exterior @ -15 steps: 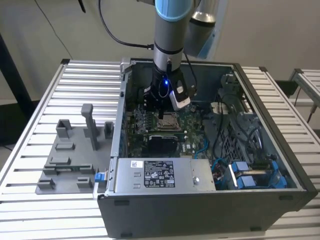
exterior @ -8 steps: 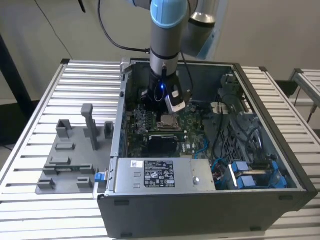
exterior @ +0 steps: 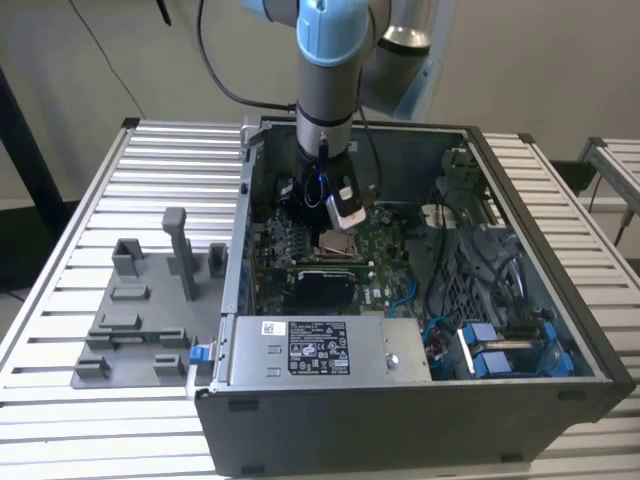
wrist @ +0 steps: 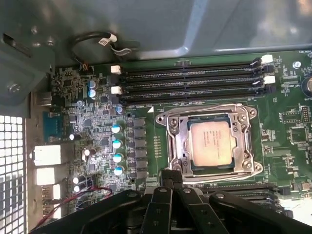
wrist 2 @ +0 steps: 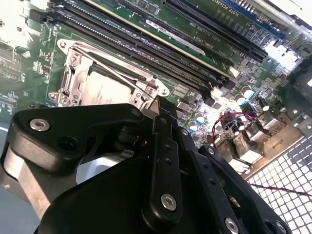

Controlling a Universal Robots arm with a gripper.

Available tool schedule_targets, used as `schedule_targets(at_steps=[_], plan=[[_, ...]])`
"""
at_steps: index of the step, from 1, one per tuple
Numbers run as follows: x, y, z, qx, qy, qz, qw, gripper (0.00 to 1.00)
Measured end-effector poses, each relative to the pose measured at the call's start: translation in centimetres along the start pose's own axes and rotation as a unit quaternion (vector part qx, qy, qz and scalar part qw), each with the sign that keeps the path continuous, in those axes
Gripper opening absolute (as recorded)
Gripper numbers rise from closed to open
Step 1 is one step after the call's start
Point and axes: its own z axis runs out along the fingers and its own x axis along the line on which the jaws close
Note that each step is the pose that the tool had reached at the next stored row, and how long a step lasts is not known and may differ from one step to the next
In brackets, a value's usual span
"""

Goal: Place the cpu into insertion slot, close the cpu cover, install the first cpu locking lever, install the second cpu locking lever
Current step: 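Install the second cpu locking lever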

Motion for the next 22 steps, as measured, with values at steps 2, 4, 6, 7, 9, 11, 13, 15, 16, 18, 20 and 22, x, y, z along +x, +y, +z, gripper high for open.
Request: schedule_targets(at_steps=[2,4,6,7,9,11,13,15,16,18,20,22], plan=[[0.12,-0.01,0.04,0.0017,-0.0001,0.0,1.0,0.11],[0.25,0.0,0.1,0.0058,-0.0005,0.0,0.99998,0.11],[0.34,0.05,0.23,0.0124,-0.0012,0.0,0.99992,0.11],[0.38,0.09,0.32,0.016,-0.0015,0.0,0.99987,0.11],[0.45,0.25,0.56,0.0216,-0.0021,0.0,0.99976,0.11],[0.49,0.47,0.8,0.0228,-0.0022,0.0,0.99974,0.11],[0.53,0.62,1.01,0.0226,-0.0027,0.0,0.99974,0.11],[0.59,0.67,1.13,0.0226,-0.003,0.0,0.99974,0.11],[0.64,0.69,1.18,0.0226,-0.0032,0.0,0.99974,0.11],[0.72,0.75,1.31,0.023,-0.003,0.0,0.99973,0.11],[0.76,0.85,1.48,0.0234,-0.003,0.0,0.99972,0.11],[0.78,0.88,1.65,0.0234,-0.0031,0.0,0.99972,0.11]])
